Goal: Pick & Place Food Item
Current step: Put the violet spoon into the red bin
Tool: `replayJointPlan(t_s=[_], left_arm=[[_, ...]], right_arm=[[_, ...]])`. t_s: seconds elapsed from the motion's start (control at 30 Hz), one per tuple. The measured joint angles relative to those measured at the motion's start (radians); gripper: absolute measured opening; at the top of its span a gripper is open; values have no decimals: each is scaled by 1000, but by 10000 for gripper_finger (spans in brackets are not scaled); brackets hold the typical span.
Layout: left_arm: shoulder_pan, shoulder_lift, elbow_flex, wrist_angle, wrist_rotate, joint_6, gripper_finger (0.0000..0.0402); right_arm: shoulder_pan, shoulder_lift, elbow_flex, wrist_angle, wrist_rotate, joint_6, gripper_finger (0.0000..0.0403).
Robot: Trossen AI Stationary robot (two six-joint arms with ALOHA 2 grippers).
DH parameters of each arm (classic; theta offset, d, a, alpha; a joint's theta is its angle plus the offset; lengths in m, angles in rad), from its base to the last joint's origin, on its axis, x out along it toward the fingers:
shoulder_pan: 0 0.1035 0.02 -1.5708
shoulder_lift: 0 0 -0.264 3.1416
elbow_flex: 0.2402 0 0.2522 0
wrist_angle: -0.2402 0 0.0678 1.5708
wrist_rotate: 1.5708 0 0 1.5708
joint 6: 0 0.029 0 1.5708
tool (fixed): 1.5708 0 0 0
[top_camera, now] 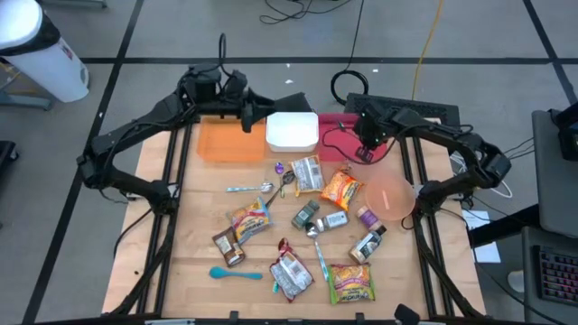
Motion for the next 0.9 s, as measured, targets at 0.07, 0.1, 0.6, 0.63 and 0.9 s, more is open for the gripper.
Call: replayJointPlan(t_s=[0.07,0.1,0.6,0.63,0.9], left_arm=[[0,0,0,28,1,-1,184],[0,0,0,39,2,-5,184],[0,0,0,39,117,-69,184],[0,0,0,38,118,-69,184],[-1,0,0,36,114,-63,184]], right_arm=[[-10,22,10,13,-2,7,0],[-15,37,17,12,-9,7,0],[-17,311,187,-19,-14,-129,0],[-17,325,204,-27,0,-143,0],[-16,422,287,-72,5,-177,0]])
